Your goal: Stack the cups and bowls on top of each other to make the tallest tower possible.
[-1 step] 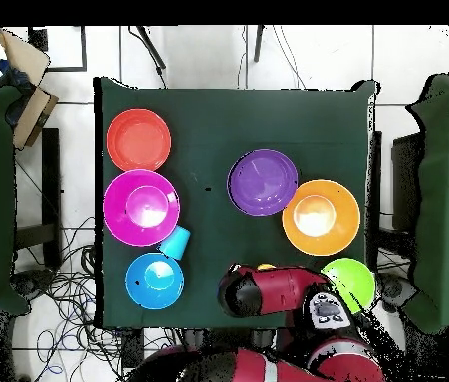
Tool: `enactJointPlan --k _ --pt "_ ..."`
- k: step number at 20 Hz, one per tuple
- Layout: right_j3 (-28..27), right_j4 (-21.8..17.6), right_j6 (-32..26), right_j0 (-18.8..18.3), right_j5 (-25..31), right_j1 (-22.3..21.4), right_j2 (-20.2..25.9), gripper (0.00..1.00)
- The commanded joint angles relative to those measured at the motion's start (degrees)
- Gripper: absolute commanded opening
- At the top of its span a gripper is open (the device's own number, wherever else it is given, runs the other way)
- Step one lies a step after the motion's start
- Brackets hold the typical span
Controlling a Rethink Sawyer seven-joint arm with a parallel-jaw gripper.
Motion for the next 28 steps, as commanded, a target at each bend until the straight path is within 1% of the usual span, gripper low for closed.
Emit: enactJointPlan --k 1,4,6,7,10,12,14,17,19,20,24,26,28 --pt "-1.98 -2.39 0.82 0.64 -2.21 1.07 3.14 0.00" --pt "-1.50 -0.74 1.61 1.19 -0.12 0.32 2.78 0.00" --pt "-0.86 0.62 1.68 0.06 1.00 -0.62 3.83 0.00" --pt "-0.56 0.65 1.21 -0.40 1.43 -1.41 4.21 0.00" --pt "1.02 1.88 -0.59 -2.31 4.84 -4.99 6.22 0.00" --pt "1.97 3.51 -1.44 -2.93 8.09 -8.12 7.52 0.00" --pt "1.38 5.58 -2.71 -3.04 13.05 -11.13 8.61 0.00" --pt "-2.68 8.86 -5.73 -2.94 23.10 -15.14 9.72 0.00" --pt "-4.67 10.27 -6.88 -3.46 26.44 -16.87 10.80 0.00" --pt "-5.39 10.79 -7.10 -3.92 27.11 -17.14 11.42 0.00" --pt "-7.65 11.05 -6.11 -5.02 25.62 -17.00 12.22 0.00" --pt "-9.39 10.73 -5.08 -4.82 26.34 -17.01 11.45 0.00" --pt "-10.09 10.98 -4.82 -5.39 27.09 -17.38 11.52 0.00"
